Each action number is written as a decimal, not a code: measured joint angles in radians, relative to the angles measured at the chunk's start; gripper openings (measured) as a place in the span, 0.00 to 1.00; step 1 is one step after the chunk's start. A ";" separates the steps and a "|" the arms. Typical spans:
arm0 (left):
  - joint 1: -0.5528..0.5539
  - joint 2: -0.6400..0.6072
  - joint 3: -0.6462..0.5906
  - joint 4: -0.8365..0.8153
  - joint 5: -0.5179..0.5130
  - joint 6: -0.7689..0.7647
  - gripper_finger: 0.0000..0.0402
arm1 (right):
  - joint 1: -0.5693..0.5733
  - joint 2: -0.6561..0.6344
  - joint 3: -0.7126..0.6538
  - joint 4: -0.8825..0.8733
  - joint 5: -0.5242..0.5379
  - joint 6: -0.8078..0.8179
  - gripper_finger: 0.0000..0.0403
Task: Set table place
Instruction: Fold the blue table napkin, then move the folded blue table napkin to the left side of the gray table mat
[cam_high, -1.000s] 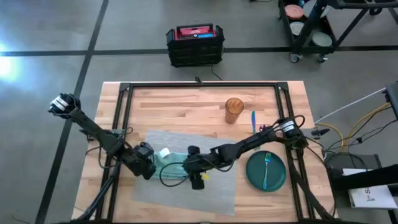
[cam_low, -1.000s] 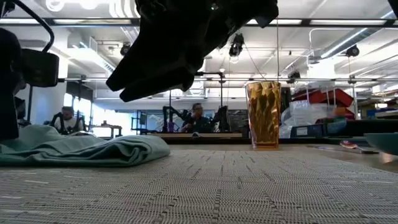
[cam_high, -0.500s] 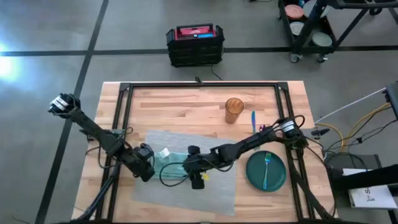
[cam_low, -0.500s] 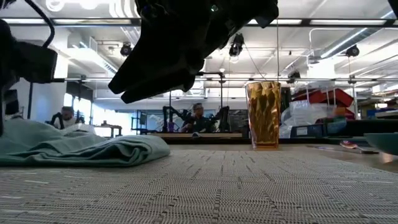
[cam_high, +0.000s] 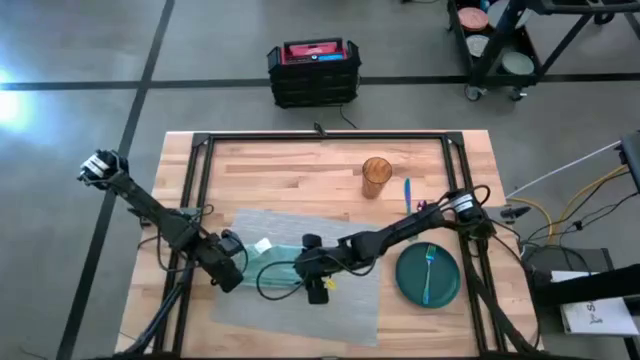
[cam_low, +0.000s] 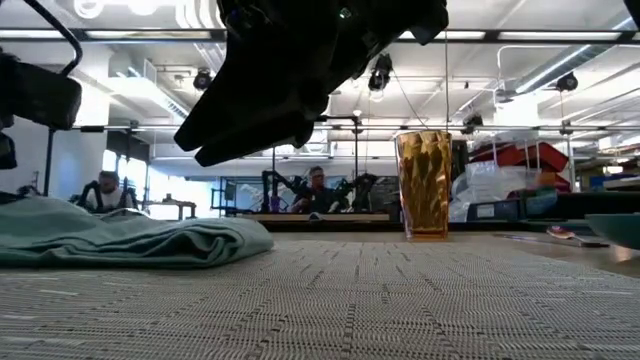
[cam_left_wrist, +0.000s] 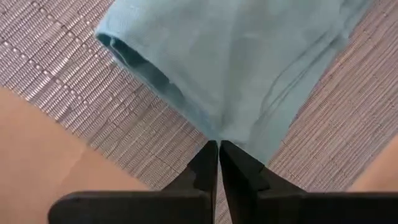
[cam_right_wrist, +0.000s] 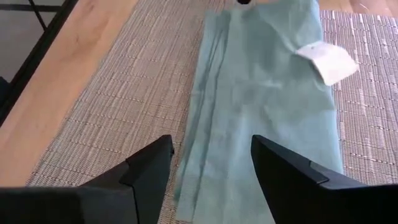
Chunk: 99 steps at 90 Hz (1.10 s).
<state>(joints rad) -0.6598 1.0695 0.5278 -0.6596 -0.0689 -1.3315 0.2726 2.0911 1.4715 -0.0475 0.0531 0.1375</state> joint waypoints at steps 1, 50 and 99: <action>0.000 0.000 0.000 0.001 0.000 0.001 0.01 | 0.000 0.000 0.000 0.000 0.000 0.000 0.53; -0.022 -0.048 0.188 -0.024 -0.360 0.267 0.16 | -0.016 -0.024 0.000 0.022 0.023 0.021 0.55; -0.016 0.179 -0.227 0.531 -0.403 0.298 0.09 | -0.055 0.140 0.000 0.083 0.080 0.037 0.46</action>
<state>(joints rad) -0.6755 1.2485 0.3003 -0.1289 -0.4718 -1.0337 0.2173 2.2307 1.4715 0.0358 0.1327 0.1741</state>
